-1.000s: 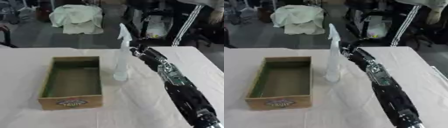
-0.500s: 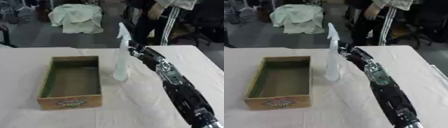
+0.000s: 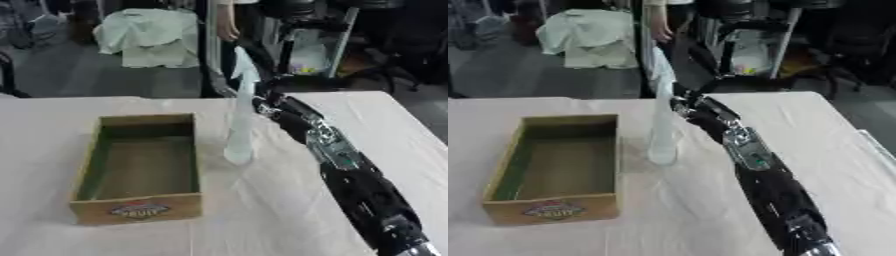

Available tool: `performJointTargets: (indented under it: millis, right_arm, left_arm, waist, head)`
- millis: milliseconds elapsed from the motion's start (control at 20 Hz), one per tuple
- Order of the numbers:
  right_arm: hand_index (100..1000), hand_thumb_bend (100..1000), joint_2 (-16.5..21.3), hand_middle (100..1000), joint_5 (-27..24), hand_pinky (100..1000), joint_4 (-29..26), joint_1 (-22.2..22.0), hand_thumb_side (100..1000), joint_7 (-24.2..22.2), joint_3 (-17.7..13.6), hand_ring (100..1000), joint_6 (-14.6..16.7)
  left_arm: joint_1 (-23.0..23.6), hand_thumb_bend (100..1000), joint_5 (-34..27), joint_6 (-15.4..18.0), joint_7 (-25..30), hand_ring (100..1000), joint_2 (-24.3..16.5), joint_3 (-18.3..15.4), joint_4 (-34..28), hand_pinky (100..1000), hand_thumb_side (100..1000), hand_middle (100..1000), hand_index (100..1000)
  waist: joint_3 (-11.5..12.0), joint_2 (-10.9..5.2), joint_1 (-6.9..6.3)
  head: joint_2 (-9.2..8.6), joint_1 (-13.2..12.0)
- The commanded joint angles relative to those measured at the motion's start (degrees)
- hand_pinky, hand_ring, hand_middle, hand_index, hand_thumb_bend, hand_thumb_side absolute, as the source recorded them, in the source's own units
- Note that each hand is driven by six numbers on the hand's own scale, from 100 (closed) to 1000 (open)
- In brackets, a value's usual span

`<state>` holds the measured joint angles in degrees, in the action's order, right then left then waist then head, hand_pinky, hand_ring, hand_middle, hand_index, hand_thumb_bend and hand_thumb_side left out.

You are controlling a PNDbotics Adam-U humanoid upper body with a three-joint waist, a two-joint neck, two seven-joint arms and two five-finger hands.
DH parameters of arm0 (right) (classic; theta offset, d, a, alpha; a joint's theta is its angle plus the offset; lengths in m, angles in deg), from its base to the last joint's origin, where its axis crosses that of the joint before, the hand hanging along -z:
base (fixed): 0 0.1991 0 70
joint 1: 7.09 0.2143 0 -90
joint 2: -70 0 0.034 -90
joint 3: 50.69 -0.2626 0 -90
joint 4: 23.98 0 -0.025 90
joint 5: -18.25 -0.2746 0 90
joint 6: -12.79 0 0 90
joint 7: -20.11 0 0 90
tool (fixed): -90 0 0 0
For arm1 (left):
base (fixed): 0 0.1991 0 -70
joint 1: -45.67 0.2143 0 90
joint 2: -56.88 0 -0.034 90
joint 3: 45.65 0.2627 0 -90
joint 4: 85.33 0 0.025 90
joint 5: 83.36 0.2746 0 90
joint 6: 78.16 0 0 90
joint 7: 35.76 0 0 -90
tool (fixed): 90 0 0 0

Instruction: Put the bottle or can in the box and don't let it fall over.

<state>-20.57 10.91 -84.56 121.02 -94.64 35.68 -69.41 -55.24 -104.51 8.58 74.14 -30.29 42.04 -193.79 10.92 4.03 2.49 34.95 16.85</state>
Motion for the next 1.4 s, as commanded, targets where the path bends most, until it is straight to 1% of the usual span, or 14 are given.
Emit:
performJointTargets:
  millis: [50,650,1000,1050,1100,1400]
  right_arm:
    - [1000,100,0.9,1000,0.2,1000,-0.3,1.6,470,-0.4,0.0,1000,0.2]
    - [1000,100,0.3,1000,-0.5,1000,-1.0,2.7,470,-2.0,0.3,1000,0.1]
    - [1000,100,-0.1,1000,-0.1,997,-0.5,3.2,470,-1.5,0.3,1000,-0.4]
    - [1000,100,-0.2,1000,0.0,995,-0.4,3.3,456,-1.4,0.3,1000,-0.4]
    - [1000,100,-0.3,1000,0.0,993,-0.5,3.4,470,-1.4,0.4,1000,-0.5]
    - [1000,100,-0.8,1000,0.2,975,-0.6,3.7,470,-1.5,0.4,1000,-0.6]
  left_arm:
    - [-0.8,102,0.2,0.1,0.3,1000,-0.5,0.0,-0.9,1000,809,1000,828]
    - [-0.9,102,0.2,0.0,0.3,1000,-0.4,0.0,-0.9,1000,811,1000,828]
    - [-1.0,102,0.1,0.0,0.4,1000,-0.3,0.1,-0.9,1000,812,1000,828]
    - [-1.0,102,0.1,0.0,0.4,1000,-0.3,0.1,-0.9,1000,812,1000,828]
    - [-1.0,102,0.1,0.0,0.4,1000,-0.3,0.1,-0.9,1000,812,1000,828]
    - [-1.2,102,0.0,-0.1,0.4,1000,-0.2,0.1,-0.9,1000,811,1000,828]
  waist:
    - [0.1,-0.4,-0.3]
    - [0.1,-0.22,-0.38]
    - [0.3,-0.03,-0.46]
    - [0.3,-0.01,-0.47]
    - [0.3,0.01,-0.48]
    - [0.4,0.06,-0.51]
  head:
    - [-0.89,0.2]
    - [-0.95,0.4]
    - [-1.09,0.4]
    - [-1.09,0.4]
    - [-1.08,0.4]
    - [-1.19,0.6]
